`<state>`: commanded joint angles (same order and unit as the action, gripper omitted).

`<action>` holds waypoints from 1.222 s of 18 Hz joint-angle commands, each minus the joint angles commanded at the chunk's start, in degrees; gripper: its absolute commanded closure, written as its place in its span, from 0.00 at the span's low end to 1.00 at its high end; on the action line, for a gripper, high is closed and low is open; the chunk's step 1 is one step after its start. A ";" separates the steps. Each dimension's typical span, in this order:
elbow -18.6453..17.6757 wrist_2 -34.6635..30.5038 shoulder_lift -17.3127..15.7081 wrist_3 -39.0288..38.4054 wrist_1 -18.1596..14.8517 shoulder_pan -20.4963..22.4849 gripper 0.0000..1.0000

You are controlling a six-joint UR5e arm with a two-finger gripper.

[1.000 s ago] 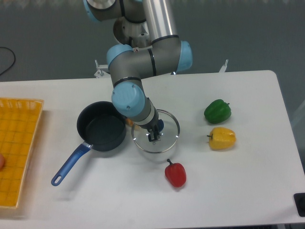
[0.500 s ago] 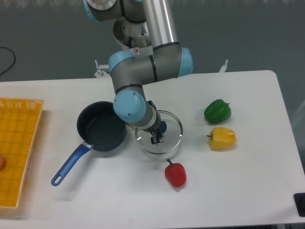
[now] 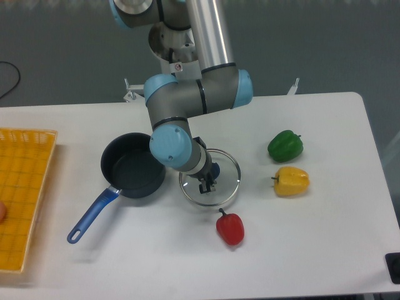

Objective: Place the lid on the table

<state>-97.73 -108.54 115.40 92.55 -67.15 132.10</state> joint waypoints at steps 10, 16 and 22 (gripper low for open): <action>0.35 -0.70 0.61 -0.17 0.00 -0.26 0.34; 0.35 -1.67 0.97 -0.26 0.09 -0.35 0.33; 0.53 -1.85 1.49 -1.93 0.09 -0.79 0.33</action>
<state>-97.21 -110.39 116.89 90.62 -67.06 131.31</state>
